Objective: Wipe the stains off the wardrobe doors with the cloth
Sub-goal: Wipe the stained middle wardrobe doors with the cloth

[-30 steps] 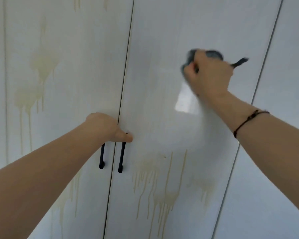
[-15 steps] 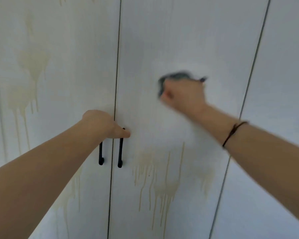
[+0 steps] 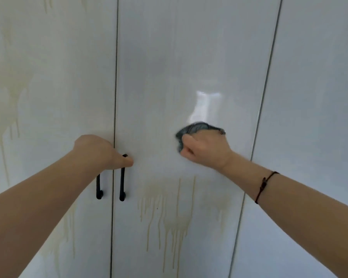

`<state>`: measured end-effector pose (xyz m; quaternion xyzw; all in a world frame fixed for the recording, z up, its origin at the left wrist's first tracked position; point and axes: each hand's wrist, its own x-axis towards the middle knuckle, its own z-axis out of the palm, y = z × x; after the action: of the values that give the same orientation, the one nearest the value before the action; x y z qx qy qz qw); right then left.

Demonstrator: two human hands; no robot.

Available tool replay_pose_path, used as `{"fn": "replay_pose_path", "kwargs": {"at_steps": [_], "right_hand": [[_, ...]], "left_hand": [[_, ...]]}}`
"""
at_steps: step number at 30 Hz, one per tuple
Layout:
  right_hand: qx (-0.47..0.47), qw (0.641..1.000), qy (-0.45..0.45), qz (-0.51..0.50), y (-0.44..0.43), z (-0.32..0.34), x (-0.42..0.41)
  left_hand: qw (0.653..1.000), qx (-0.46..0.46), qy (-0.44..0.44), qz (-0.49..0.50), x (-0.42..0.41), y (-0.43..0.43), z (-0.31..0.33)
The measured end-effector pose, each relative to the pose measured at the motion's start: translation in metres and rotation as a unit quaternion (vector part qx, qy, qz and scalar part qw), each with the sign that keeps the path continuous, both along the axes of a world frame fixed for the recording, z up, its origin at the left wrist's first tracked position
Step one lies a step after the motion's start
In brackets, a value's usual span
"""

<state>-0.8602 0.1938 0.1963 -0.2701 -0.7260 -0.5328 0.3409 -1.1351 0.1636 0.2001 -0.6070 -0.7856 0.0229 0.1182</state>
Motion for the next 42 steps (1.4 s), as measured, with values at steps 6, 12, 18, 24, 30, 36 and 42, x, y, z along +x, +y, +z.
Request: {"fn": "replay_pose_path", "kwargs": {"at_steps": [6,12,18,24,30,36,42], "right_hand": [[0.057,0.934,0.338,-0.098,-0.009,0.158,0.026],[0.02,0.987,0.158,0.0,0.0,-0.016,0.0],[0.01,0.998,0.0,-0.065,-0.007,0.014,0.031],[0.095,0.922,0.359,-0.11,-0.005,0.188,0.068],[-0.034,0.984,0.165,-0.054,-0.003,-0.01,0.023],[0.024,0.995,0.085,-0.042,-0.001,0.02,0.059],[0.08,0.916,0.382,-0.098,-0.005,0.226,0.066]], "left_hand": [[1.0,0.006,-0.019,0.008,-0.004,0.012,-0.003],[0.997,0.006,-0.068,0.019,-0.003,0.017,0.001],[0.997,-0.001,-0.071,0.009,-0.001,0.007,0.0],[0.998,-0.001,-0.064,-0.001,-0.002,0.018,-0.002],[0.999,0.0,-0.047,0.011,-0.001,0.007,0.004],[0.999,-0.006,-0.044,-0.006,0.004,0.0,0.006],[0.999,0.009,-0.051,-0.012,-0.001,0.011,-0.007]]}}
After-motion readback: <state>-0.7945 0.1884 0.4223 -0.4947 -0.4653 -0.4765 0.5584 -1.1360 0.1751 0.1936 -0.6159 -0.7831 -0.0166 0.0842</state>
